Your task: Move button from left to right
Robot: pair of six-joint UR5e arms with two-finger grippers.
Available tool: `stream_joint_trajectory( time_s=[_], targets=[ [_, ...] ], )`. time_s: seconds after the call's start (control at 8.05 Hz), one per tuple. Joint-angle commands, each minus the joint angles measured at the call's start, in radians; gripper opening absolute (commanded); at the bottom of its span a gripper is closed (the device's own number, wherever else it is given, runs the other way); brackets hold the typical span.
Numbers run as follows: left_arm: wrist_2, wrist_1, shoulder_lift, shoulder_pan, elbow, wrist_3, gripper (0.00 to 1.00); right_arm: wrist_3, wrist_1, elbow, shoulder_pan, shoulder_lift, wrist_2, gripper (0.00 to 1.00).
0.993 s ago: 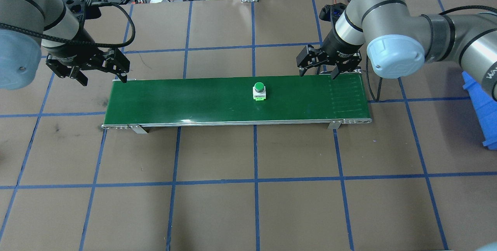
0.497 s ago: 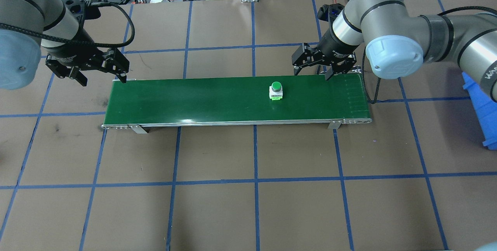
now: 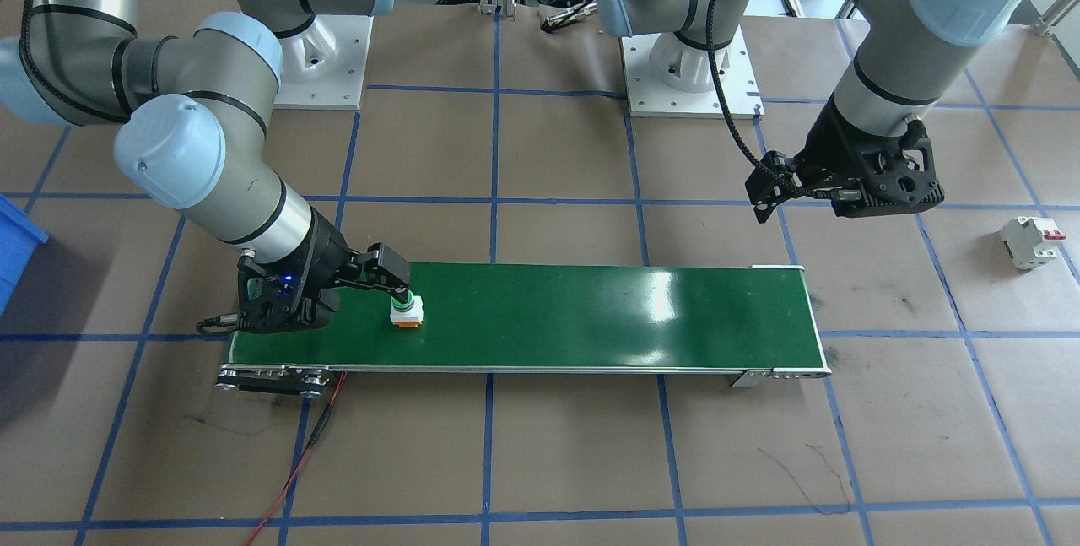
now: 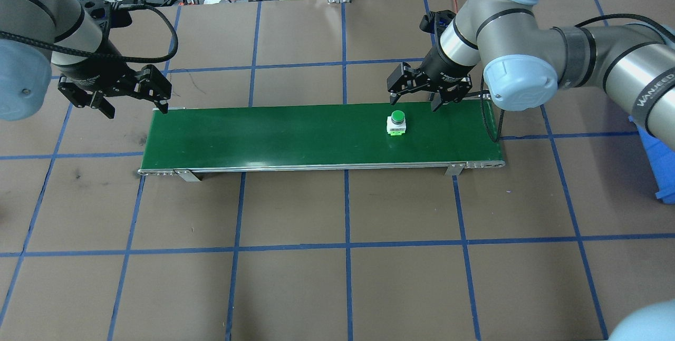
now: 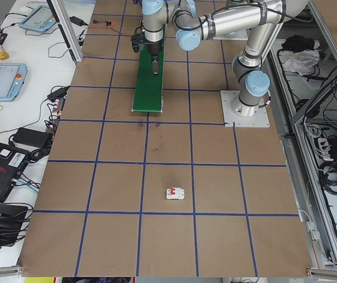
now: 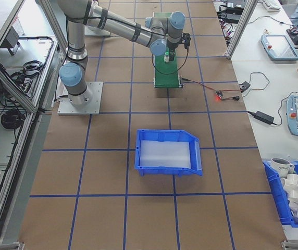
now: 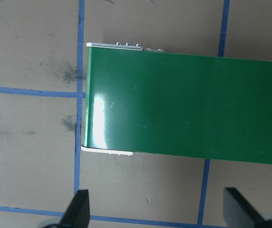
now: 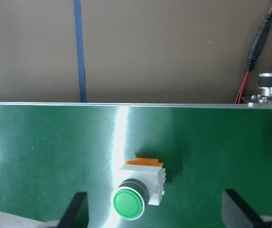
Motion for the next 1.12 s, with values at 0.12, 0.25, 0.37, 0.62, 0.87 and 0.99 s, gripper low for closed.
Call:
stream_joint_trajectory(
  time_s=[0.12, 0.25, 0.37, 0.62, 0.87, 0.99],
  targets=[
    [0.0, 0.0, -0.002, 0.004, 0.0, 0.0, 1.0, -0.004, -0.004, 0.005, 0.003, 0.047, -0.077, 0.97],
    [0.0, -0.003, -0.002, 0.006, 0.0, 0.0, 1.0, -0.015, -0.004, 0.008, 0.001, 0.052, -0.102, 0.88],
    [0.0, -0.001, -0.001, 0.007, 0.0, 0.002, 1.0, -0.018, 0.001, 0.012, 0.001, 0.052, -0.155, 0.77],
    [-0.002, 0.011, 0.007, 0.022, 0.011, 0.002, 1.0, -0.023, 0.001, 0.02, 0.001, 0.049, -0.185, 0.23],
    [-0.002, 0.013, 0.007, 0.026, 0.002, 0.003, 1.0, -0.102, 0.004, 0.015, -0.007, 0.035, -0.248, 0.0],
    [-0.003, 0.013, 0.007, 0.026, 0.002, 0.002, 1.0, -0.159, -0.001, 0.003, -0.022, 0.03, -0.25, 0.0]
  ],
)
